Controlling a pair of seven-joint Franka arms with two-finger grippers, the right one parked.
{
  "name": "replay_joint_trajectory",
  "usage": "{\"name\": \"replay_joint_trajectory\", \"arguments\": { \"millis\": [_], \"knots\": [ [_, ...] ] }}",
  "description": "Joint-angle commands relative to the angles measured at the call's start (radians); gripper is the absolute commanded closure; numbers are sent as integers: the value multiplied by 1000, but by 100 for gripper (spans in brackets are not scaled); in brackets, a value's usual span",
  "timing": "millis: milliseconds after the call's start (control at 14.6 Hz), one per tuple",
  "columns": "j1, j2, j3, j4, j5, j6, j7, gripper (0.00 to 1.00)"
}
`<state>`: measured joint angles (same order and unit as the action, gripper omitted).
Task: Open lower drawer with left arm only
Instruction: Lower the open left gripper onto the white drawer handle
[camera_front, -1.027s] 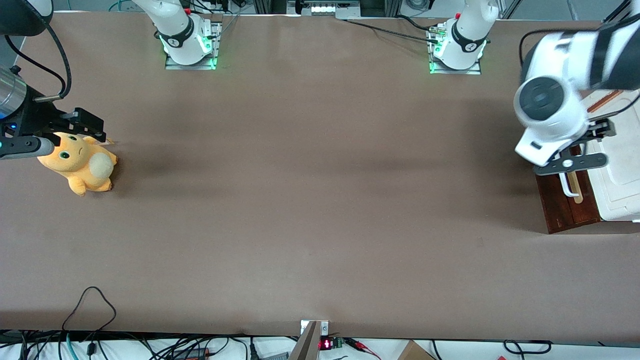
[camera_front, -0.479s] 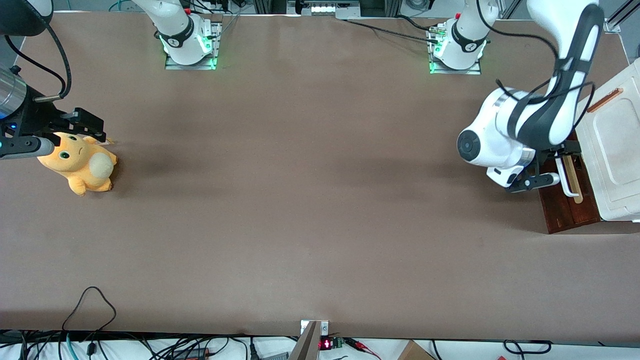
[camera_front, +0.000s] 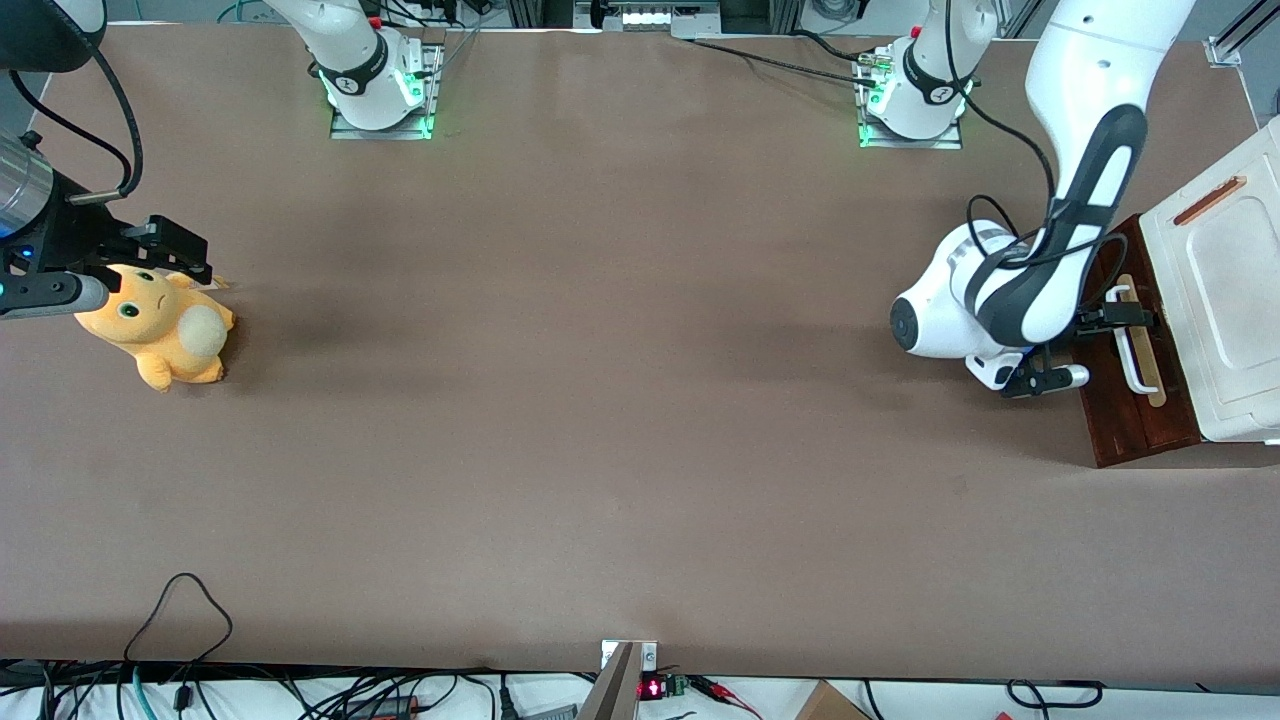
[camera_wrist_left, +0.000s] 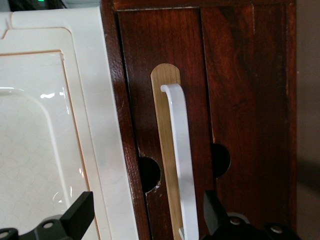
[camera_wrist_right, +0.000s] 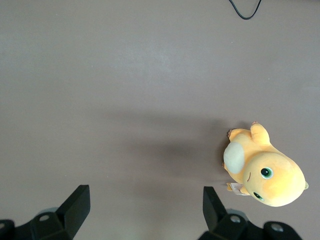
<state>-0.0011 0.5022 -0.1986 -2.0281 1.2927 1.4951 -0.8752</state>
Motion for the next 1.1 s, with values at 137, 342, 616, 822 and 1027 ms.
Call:
{"name": "replay_joint_trajectory", "arguments": {
  "millis": [137, 342, 616, 822, 1027],
  "knots": [
    [30, 97, -7, 26, 89, -4, -99, 5],
    [26, 102, -7, 23, 102, -18, -110, 5],
    [35, 107, -7, 0, 168, -47, -131, 10],
    [35, 113, -7, -40, 206, -91, -189, 13],
    [36, 124, -7, -40, 215, -95, -192, 19]
  ]
}}
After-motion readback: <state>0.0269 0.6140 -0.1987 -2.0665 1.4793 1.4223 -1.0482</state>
